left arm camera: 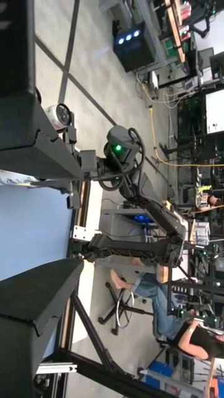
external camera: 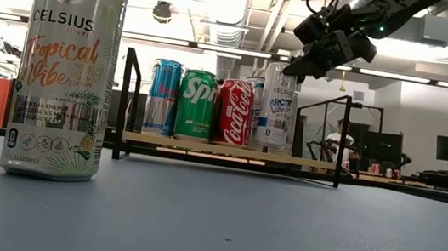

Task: Place canned beverage on shelf
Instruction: Put the white blue soda can on the shelf aligned with the other white blue soda cans

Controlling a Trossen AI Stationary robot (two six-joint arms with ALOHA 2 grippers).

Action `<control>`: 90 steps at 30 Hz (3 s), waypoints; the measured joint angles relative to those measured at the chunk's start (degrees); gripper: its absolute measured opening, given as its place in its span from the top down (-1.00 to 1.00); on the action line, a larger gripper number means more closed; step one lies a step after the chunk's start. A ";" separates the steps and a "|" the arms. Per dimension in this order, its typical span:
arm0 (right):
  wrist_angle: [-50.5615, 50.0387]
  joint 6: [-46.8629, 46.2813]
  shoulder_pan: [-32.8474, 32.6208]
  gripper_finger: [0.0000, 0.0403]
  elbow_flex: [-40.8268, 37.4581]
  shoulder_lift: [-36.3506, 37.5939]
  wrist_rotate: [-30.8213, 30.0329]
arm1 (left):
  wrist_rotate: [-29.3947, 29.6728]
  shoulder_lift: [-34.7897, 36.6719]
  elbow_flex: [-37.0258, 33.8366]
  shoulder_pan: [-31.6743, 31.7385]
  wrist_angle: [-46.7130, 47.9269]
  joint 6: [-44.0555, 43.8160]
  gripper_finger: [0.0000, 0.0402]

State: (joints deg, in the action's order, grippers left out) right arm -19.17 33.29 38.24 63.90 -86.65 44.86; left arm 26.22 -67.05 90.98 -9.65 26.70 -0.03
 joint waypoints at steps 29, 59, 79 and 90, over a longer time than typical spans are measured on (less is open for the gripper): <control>2.51 -0.91 -0.59 -0.26 0.02 -2.84 -1.20 | 0.09 -0.02 0.00 0.00 0.88 -0.23 -0.03; -5.47 -2.66 -1.88 -0.37 4.09 -2.93 -9.19 | 1.63 -0.02 0.00 -0.04 2.12 0.62 -0.03; -11.38 -1.31 -3.62 -0.88 3.96 -2.07 -19.63 | 3.72 -0.02 0.00 -0.02 2.56 -0.17 -0.03; -18.06 -1.98 -1.27 -0.65 3.24 2.10 -19.58 | 4.36 -0.02 0.00 -0.01 4.71 -2.18 -0.03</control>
State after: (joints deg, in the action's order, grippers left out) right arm -37.23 31.31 36.97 67.14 -84.55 25.28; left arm 30.57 -67.07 90.98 -9.66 31.41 -2.21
